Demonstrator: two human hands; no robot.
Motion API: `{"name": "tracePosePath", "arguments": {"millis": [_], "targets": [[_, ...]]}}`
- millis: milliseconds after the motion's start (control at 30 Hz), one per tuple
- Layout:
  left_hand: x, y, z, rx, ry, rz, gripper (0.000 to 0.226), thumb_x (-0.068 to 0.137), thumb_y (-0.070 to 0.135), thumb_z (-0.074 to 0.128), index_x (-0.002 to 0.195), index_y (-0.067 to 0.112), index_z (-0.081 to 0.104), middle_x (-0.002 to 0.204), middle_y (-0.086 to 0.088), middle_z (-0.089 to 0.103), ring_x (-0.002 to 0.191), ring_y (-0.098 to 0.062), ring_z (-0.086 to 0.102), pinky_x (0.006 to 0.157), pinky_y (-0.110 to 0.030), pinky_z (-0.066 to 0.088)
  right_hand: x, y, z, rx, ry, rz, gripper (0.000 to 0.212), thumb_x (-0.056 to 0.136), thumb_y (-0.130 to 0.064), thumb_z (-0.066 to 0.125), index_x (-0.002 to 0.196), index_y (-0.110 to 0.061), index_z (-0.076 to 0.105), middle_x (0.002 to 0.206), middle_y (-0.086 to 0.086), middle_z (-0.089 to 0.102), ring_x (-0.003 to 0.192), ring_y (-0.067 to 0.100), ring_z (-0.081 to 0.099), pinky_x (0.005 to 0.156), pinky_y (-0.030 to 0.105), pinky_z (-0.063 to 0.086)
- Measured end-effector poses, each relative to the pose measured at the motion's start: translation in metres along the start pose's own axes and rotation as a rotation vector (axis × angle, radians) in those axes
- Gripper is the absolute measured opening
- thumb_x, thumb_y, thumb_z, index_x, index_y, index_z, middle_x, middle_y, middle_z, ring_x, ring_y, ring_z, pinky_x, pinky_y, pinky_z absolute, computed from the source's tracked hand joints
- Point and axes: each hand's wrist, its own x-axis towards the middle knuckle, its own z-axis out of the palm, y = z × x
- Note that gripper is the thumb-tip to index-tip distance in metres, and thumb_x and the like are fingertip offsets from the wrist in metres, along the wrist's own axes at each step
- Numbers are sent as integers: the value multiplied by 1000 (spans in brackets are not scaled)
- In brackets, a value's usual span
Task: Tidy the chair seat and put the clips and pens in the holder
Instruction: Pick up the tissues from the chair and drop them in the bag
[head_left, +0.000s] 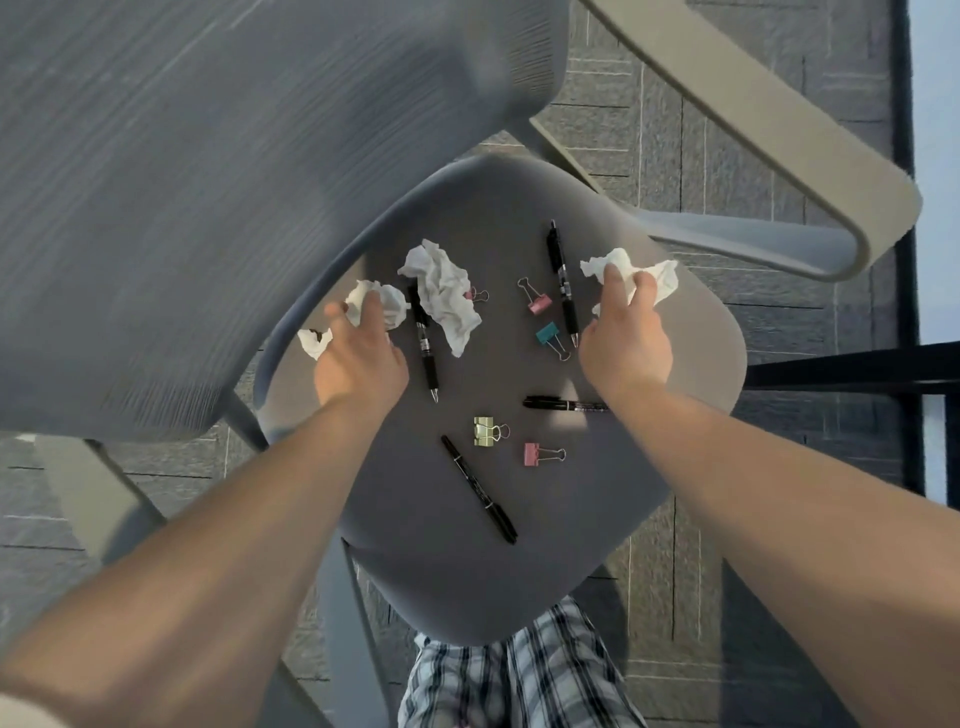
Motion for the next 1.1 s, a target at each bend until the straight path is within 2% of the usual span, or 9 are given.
{"name": "tracePosePath", "arguments": {"millis": [100, 200, 400, 567, 733, 833, 933, 1033, 1100], "targets": [[11, -1, 5, -25, -12, -15, 70, 94, 26, 48, 150, 26, 6, 155, -18, 9, 112, -40, 58, 83, -43, 50, 12, 5, 2, -27, -67, 62, 74, 90, -4, 44, 151, -25, 8, 157, 9, 10, 105, 39, 59, 78, 40, 45], [20, -2, 10, -48, -55, -39, 71, 95, 28, 49, 151, 25, 5, 149, -21, 26, 113, -42, 57, 86, -47, 49, 19, 9, 6, -27, -86, 71, 74, 90, -4, 45, 152, -23, 9, 149, 10, 23, 107, 38, 58, 77, 40, 45], [28, -12, 16, -148, -36, -42, 34, 90, 5, 46, 124, 8, 50, 127, -21, 47, 109, -42, 55, 96, -48, 42, 23, 10, 10, -24, -78, 61, 37, 92, -3, 46, 129, -6, 45, 138, 19, 35, 110, 38, 56, 79, 40, 45], [22, 1, -4, -149, 81, 2, 31, 93, 30, 47, 110, 5, 55, 118, -16, 46, 93, -37, 59, 77, -43, 48, 22, 3, 0, 32, -19, 45, 27, 91, -11, 45, 114, 1, 50, 121, 20, 45, 102, 41, 55, 74, 39, 43], [28, 30, -15, -189, 60, 153, 45, 89, 53, 47, 105, 13, 61, 116, -8, 51, 89, -30, 61, 78, -38, 50, 19, -4, -11, 207, 41, -14, 13, 88, -10, 47, 98, -4, 51, 117, 17, 55, 99, 37, 57, 68, 33, 37], [40, 44, -6, -306, -56, 236, 50, 79, 65, 46, 99, 20, 55, 95, 3, 65, 87, -19, 64, 75, -38, 54, 20, -2, -9, 245, 35, -3, 27, 86, -6, 47, 112, -5, 46, 117, 17, 57, 99, 40, 58, 68, 35, 39], [44, 56, 2, -271, -137, 226, 50, 62, 51, 53, 102, 22, 40, 86, 0, 58, 88, -27, 65, 76, -41, 55, 21, 4, -4, 153, -60, -7, 46, 85, -6, 46, 131, -10, 40, 124, 18, 52, 106, 40, 55, 71, 33, 35], [42, 60, 7, -176, -155, 184, 58, 79, 37, 66, 126, 10, 45, 108, -7, 60, 104, -29, 60, 89, -39, 49, 19, 11, 3, 88, -91, 1, 31, 88, -8, 46, 119, -4, 50, 122, 18, 51, 107, 40, 54, 76, 34, 39], [43, 60, 11, -125, -128, 151, 47, 85, 28, 63, 124, 7, 48, 119, -16, 60, 107, -36, 58, 88, -40, 47, 16, 15, 5, 93, -102, 11, 25, 92, -13, 45, 113, -1, 53, 120, 19, 50, 106, 40, 54, 81, 38, 42]]}}
